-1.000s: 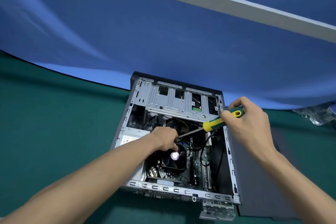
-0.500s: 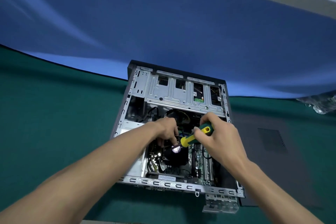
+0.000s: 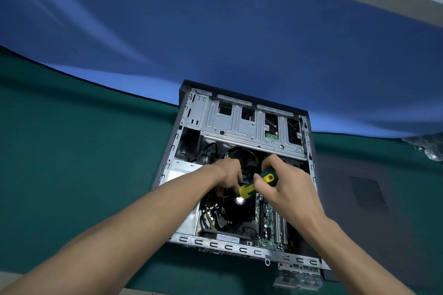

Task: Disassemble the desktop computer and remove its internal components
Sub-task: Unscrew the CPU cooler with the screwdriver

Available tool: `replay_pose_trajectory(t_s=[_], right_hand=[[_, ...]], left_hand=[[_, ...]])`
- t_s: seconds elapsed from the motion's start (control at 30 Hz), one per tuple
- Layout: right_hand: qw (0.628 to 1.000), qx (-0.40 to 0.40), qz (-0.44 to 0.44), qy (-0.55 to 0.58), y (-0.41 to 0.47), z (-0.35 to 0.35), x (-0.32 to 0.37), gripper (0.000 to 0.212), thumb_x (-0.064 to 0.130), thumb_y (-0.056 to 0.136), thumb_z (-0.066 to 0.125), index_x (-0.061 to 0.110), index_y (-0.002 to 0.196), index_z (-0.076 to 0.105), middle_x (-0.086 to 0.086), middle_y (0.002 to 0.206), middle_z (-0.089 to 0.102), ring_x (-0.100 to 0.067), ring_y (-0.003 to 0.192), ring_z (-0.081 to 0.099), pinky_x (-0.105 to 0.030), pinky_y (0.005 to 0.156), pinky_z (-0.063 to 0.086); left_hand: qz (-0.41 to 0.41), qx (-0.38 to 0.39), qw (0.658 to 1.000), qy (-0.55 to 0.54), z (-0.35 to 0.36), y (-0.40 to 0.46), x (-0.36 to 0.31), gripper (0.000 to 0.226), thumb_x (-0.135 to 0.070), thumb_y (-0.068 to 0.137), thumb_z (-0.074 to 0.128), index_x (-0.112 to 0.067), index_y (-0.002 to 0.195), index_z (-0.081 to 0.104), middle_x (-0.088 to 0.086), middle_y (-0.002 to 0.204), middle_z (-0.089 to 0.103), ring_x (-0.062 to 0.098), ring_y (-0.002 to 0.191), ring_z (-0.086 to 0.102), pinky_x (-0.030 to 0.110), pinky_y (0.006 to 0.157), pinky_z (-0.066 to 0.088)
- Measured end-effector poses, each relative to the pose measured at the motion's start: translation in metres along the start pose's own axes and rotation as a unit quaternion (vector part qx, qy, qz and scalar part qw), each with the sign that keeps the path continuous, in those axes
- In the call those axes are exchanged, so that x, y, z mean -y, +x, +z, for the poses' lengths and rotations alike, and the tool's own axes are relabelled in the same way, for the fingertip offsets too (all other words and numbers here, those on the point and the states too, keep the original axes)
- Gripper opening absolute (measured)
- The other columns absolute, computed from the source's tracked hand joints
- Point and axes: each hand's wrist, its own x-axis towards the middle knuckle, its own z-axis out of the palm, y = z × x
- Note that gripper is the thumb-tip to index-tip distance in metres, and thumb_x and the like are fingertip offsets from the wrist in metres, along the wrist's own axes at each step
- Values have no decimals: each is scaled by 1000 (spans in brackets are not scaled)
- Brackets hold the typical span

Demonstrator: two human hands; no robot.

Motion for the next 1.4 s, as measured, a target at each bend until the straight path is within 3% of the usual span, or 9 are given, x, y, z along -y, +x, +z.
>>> replay_pose_trajectory(t_s=[0.23,0.37,0.7,1.0,1.07,1.17,1.23,1.3,1.4], right_hand=[[999,-2,-38,-26,-2,-3,3,27,52,82,52,26,89,50,10,57,50,-7,52,48,-18,46,27],[999,-3,-38,-29,-1,-3,6,26,51,83,56,25,88,50,10,59,54,-7,53,50,-16,47,27],[999,11,-35,-35,-2,-5,7,27,57,80,49,30,83,44,11,53,51,-4,49,48,-17,45,25],[996,23,-59,-64,-4,-7,9,31,60,81,46,29,86,43,11,58,50,-10,52,49,-19,45,26],[992,39,-85,-80,-4,-10,12,34,63,81,45,30,90,45,10,65,55,-10,55,51,-21,48,31],[992,67,-90,-61,-4,-14,18,42,73,79,33,34,87,45,7,65,58,-9,61,53,-26,54,38],[993,75,-64,-66,-5,-14,24,53,79,77,21,33,85,46,5,60,56,-10,62,54,-29,56,39],[992,71,-36,-101,-3,-13,28,55,78,80,20,31,87,47,4,59,55,-15,63,55,-32,55,37],[991,113,-13,-71,0,-16,33,28,57,85,44,29,91,45,4,64,57,-16,63,56,-33,55,41]], left_hand=[[-3,-8,1000,-19,2,-3,-1,28,2,85,61,-6,110,67,19,96,64,27,45,59,30,46,54],[-5,-20,1000,-10,0,-6,-2,23,4,84,57,0,104,67,12,79,56,37,61,66,35,53,55],[-4,-7,1000,-14,0,-5,-2,24,-1,85,62,-5,109,67,5,69,52,34,54,64,36,56,58],[1,-7,1000,-22,1,-6,-2,26,-4,85,65,-6,111,67,14,90,64,34,54,64,36,58,58],[3,-9,1000,-17,-1,-8,-3,21,-3,84,64,-5,105,69,9,83,64,36,63,68,31,51,55],[0,-15,1000,-11,-1,-9,-4,6,2,81,63,-2,80,68,4,60,54,29,50,62,29,48,53],[-3,-13,1000,-16,0,-8,-3,17,2,83,60,-6,67,59,10,63,58,35,58,65,34,53,56],[-2,-8,1000,-22,1,-9,-3,10,1,85,57,-1,76,61,16,76,63,40,65,67,41,60,58],[-6,-11,1000,-25,0,-9,-4,18,4,82,59,5,99,65,11,70,59,41,68,67,34,49,54]])
